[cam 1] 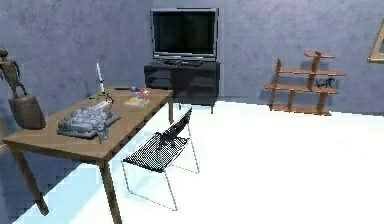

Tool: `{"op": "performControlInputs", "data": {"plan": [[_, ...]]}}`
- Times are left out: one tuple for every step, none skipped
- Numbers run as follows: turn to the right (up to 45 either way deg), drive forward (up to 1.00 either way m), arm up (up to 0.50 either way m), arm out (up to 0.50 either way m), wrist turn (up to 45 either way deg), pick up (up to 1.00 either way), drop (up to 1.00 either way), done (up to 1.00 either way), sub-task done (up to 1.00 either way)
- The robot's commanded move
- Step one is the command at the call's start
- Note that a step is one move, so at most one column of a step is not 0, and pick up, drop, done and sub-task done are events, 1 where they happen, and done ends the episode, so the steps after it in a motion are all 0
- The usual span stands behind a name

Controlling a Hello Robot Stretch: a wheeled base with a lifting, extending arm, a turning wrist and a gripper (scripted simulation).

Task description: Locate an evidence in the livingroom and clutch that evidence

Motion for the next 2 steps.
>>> {"op": "performControlInputs", "data": {"plan": [[18.0,0.0,0.0,0.0,0.0,0.0,0.0,0.0,0.0],[0.0,1.0,0.0,0.0,0.0,0.0,0.0,0.0,0.0]]}}
